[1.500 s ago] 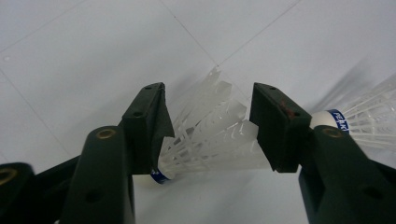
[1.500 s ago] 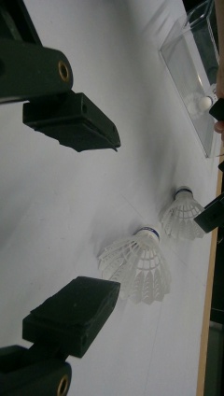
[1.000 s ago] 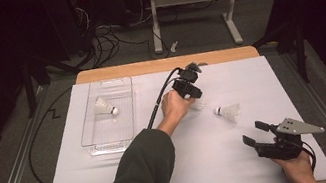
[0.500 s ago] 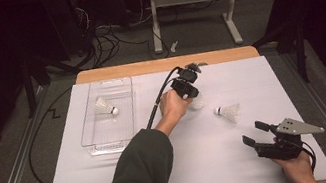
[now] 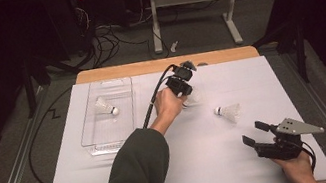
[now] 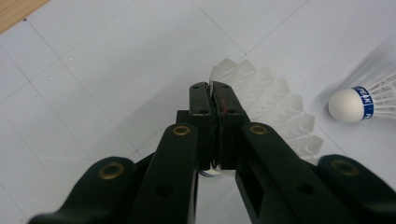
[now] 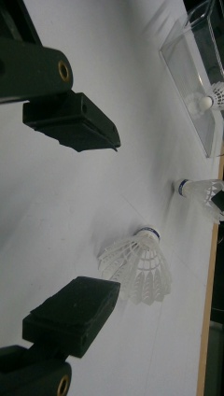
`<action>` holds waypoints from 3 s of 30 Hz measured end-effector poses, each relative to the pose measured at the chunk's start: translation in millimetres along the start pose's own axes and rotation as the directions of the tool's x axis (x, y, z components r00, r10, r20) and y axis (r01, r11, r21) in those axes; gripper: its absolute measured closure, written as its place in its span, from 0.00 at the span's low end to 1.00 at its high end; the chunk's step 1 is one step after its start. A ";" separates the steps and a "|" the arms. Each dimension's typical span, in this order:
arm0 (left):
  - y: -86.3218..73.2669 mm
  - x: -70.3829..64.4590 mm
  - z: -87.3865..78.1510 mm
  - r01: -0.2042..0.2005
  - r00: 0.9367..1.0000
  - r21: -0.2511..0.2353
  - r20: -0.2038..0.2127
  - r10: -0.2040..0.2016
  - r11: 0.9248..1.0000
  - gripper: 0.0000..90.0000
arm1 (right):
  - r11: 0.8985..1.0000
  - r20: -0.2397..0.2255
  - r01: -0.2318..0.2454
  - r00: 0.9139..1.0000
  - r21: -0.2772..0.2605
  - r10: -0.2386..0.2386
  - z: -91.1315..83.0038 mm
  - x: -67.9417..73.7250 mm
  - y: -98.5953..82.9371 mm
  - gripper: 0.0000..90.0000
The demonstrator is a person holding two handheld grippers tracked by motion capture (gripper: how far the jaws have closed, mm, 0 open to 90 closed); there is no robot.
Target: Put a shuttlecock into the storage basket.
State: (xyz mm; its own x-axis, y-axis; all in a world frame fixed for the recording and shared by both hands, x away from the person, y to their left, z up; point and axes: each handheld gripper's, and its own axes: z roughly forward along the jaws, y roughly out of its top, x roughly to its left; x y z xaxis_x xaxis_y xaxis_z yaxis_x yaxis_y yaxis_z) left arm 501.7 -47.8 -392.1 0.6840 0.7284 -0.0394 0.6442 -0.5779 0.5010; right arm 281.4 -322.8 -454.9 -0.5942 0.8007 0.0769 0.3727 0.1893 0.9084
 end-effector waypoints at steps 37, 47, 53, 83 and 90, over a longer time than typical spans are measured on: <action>-20.4 12.4 -45.4 0.014 0.993 -0.054 0.118 -0.008 0.998 0.99 | 1.000 -0.002 0.013 1.000 -0.022 -0.014 -3.2 0.9 0.0 0.30; -23.3 13.4 -52.4 0.011 0.990 -0.050 0.142 -0.004 0.999 0.99 | 1.000 -0.001 0.014 1.000 -0.021 -0.014 -3.1 0.8 -0.1 0.30; -26.5 15.7 -56.0 0.014 0.989 -0.047 0.147 -0.007 0.999 0.99 | 1.000 0.000 0.014 1.000 -0.019 -0.014 -2.9 0.8 -0.1 0.30; -48.8 23.9 -82.7 0.033 0.986 -0.088 0.167 -0.018 0.996 0.99 | 1.000 0.001 0.012 1.000 -0.019 -0.012 -2.9 0.6 -0.1 0.30; -56.6 31.1 -86.2 0.049 0.985 -0.093 0.168 -0.033 0.994 0.99 | 1.000 0.001 0.013 1.000 -0.019 -0.013 -2.8 0.9 0.0 0.30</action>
State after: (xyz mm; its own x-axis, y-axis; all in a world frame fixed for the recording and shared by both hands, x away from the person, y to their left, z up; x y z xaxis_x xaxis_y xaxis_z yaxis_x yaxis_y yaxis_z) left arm 457.0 39.3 -347.2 0.7103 0.6748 -0.2002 0.6422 -0.5048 0.5769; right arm 278.9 -323.7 -453.7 -0.5984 0.7985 0.0650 0.3517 0.1889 0.9168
